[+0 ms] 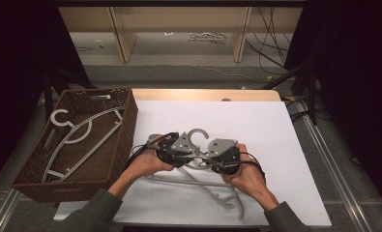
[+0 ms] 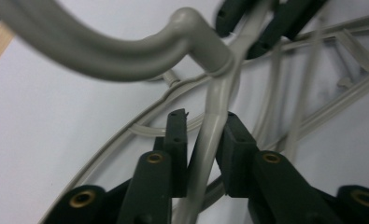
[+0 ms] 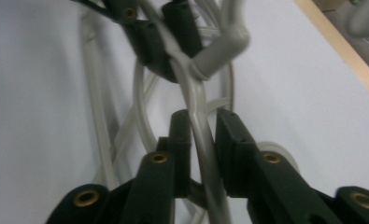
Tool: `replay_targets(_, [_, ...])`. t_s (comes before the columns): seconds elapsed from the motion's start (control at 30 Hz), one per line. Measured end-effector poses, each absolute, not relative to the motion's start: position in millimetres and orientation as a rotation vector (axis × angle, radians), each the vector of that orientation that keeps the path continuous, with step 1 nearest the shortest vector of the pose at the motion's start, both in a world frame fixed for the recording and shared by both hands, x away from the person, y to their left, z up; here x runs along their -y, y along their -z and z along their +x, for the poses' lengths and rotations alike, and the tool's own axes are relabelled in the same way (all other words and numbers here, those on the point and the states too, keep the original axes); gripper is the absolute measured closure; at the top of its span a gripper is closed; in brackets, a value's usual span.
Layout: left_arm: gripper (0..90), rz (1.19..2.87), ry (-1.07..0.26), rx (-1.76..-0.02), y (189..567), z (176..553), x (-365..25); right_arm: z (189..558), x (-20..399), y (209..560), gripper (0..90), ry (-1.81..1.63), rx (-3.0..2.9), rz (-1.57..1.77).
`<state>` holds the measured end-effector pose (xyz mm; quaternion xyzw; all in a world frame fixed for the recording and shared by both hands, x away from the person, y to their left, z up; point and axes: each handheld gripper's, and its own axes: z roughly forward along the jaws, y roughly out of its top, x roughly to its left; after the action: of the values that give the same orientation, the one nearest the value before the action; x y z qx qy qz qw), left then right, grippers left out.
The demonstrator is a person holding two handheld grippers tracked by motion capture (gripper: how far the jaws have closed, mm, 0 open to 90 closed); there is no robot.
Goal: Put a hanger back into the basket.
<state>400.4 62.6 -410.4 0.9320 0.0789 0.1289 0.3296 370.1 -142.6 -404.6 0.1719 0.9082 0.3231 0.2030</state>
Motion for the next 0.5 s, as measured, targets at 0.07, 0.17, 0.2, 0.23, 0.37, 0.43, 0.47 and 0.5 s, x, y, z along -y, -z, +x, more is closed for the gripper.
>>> replay_targets(0.07, [80.2,2.413,-0.333,-0.22,409,397,-61,371,145,403,70.4,-0.91,-2.521,0.492])
replay_targets(0.17, [81.9,2.389,-0.315,-0.247,406,395,-62,373,147,401,62.7,-0.939,-2.482,0.539])
replay_targets(0.2, [82.0,2.388,-0.315,-0.252,405,396,-63,374,148,401,58.8,-0.953,-2.472,0.553])
replay_targets(0.23, [81.9,2.38,-0.31,-0.261,405,397,-64,374,149,399,54.5,-0.996,-2.457,0.586])
replay_targets(0.37, [82.0,2.386,-0.348,-0.316,404,399,-70,374,154,392,46.0,-1.086,-2.394,0.643])
replay_targets(0.43, [81.9,2.385,-0.353,-0.341,403,399,-72,374,156,390,42.9,-1.118,-2.371,0.68])
replay_targets(0.47, [81.9,2.374,-0.354,-0.361,401,400,-73,374,156,390,41.1,-1.132,-2.354,0.691])
replay_targets(0.5, [81.9,2.373,-0.354,-0.366,400,401,-75,374,157,388,39.7,-1.149,-2.343,0.726])
